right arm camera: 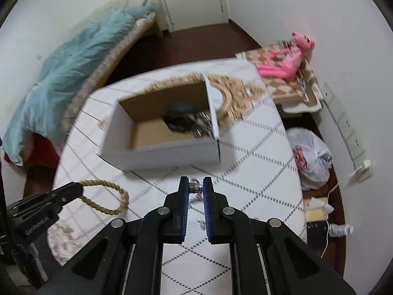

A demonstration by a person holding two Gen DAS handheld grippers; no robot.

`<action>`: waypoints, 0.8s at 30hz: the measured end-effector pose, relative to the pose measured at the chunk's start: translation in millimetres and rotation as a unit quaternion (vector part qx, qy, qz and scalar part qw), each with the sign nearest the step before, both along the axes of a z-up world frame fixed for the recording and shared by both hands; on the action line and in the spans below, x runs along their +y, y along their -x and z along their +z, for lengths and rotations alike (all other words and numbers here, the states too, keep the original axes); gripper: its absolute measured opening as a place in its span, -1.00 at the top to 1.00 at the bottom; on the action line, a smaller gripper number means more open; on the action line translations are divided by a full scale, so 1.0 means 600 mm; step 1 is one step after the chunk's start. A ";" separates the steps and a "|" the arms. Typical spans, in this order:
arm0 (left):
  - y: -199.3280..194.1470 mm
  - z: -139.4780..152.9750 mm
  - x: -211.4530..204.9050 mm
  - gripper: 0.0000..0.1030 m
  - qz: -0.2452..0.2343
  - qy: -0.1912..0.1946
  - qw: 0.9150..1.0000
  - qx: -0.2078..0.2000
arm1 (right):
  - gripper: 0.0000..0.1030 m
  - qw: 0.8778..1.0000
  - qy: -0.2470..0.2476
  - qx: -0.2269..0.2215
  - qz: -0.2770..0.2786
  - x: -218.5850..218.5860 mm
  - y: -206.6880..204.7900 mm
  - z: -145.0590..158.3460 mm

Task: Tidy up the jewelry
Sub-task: 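Lower the bracelet into the box with the left gripper while the right gripper releases the chain there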

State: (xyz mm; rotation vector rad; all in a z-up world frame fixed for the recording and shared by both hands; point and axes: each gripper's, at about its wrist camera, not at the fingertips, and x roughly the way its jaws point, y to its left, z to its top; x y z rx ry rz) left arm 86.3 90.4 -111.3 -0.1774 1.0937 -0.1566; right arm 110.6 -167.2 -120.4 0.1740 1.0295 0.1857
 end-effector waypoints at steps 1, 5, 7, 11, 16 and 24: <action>-0.003 0.019 -0.002 0.87 -0.005 0.006 1.000 -0.008 | 0.77 1.000 -0.002 -0.005 0.003 0.001 -0.002 0.014; -0.028 0.073 -0.002 0.87 -0.021 0.027 0.999 -0.030 | 0.77 0.999 -0.022 -0.029 0.020 0.007 -0.021 0.080; -0.053 0.098 -0.008 0.87 -0.037 0.034 0.998 -0.040 | 0.77 0.998 -0.031 -0.036 0.030 0.011 -0.035 0.102; -0.110 0.108 -0.020 0.87 -0.060 0.038 0.997 -0.039 | 0.77 0.998 -0.040 -0.038 0.042 0.024 -0.075 0.122; -0.179 0.085 -0.030 0.87 -0.073 0.036 0.997 -0.013 | 0.77 0.998 -0.049 -0.007 0.049 0.037 -0.134 0.095; -0.243 0.017 -0.035 0.87 -0.077 0.043 0.995 0.042 | 0.77 0.996 -0.052 0.051 0.057 0.052 -0.194 0.022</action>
